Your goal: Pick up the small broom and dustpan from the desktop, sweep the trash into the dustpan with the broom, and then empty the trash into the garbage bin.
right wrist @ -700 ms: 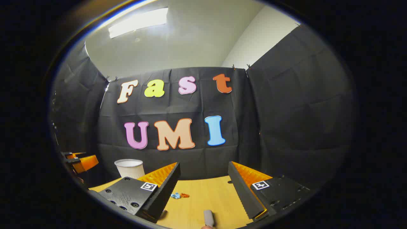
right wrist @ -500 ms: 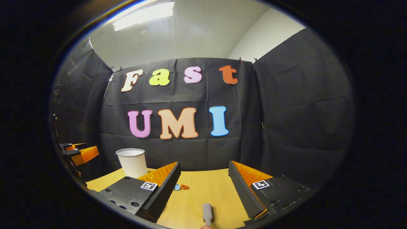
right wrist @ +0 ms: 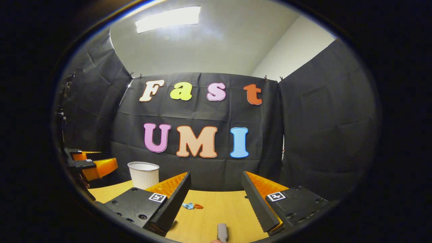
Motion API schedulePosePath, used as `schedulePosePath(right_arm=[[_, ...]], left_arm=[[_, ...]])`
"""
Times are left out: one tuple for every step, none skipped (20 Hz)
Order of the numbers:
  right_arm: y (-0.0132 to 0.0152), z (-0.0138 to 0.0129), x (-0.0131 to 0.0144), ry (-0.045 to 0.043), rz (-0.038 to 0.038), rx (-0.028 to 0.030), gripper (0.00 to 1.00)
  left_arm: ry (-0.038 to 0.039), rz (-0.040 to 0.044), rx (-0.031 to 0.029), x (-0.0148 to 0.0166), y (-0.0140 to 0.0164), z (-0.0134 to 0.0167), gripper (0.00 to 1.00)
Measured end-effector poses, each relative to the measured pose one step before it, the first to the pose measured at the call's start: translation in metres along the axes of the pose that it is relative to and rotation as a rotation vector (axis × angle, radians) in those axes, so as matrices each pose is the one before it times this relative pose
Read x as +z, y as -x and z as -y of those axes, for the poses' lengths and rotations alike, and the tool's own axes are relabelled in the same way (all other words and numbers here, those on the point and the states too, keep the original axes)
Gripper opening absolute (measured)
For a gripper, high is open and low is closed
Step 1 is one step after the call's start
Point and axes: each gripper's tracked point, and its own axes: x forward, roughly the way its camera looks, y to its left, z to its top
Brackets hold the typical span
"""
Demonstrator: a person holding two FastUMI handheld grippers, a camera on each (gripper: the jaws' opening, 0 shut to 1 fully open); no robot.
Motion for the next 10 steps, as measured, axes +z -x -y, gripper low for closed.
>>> schedulePosePath(right_arm=[[-0.00091,0.00061,-0.00339,-0.01031,-0.01348,0.00330,0.92],[-0.00060,0.00145,-0.00306,-0.00318,-0.00988,-0.00028,0.92],[0.00005,0.00140,-0.00155,-0.00130,-0.00779,-0.00243,0.92],[0.00064,0.00267,-0.00034,0.00106,-0.00097,-0.00296,0.92],[0.00071,0.00197,-0.00006,0.00086,0.00025,-0.00457,0.92],[-0.00046,0.00196,-0.00187,0.00003,-0.00616,-0.00157,0.92],[-0.00070,-0.00188,-0.00112,-0.00345,-0.00581,0.00451,0.92],[-0.00073,0.00055,-0.00056,-0.00398,-0.00311,0.00039,0.92],[-0.00002,0.00201,-0.00116,-0.00334,-0.00363,-0.00130,0.92],[0.00005,0.00092,-0.00061,-0.00414,-0.00071,-0.00005,0.92]], left_arm=[[0.00228,-0.00631,-0.00375,-0.00108,-0.00004,0.00193,0.93],[0.00122,-0.00778,-0.00628,-0.00219,-0.00167,0.00188,0.92],[-0.00430,-0.00948,-0.00093,-0.00253,-0.00069,0.00055,0.93],[-0.00679,-0.00497,0.00599,-0.00033,0.00006,-0.00255,0.92],[-0.00145,-0.00152,0.00187,0.00011,0.00077,-0.00044,0.92],[0.00360,-0.00052,-0.00392,-0.00125,-0.00009,0.00177,0.92],[0.00379,0.00033,-0.00147,-0.00008,0.00153,0.00167,0.92],[0.00126,0.00339,0.00553,0.00024,0.00092,-0.00222,0.95],[-0.00173,0.00266,0.00630,0.00139,0.00074,-0.00187,0.93],[-0.00294,0.00515,0.00499,0.00054,0.00086,-0.00128,0.93]])
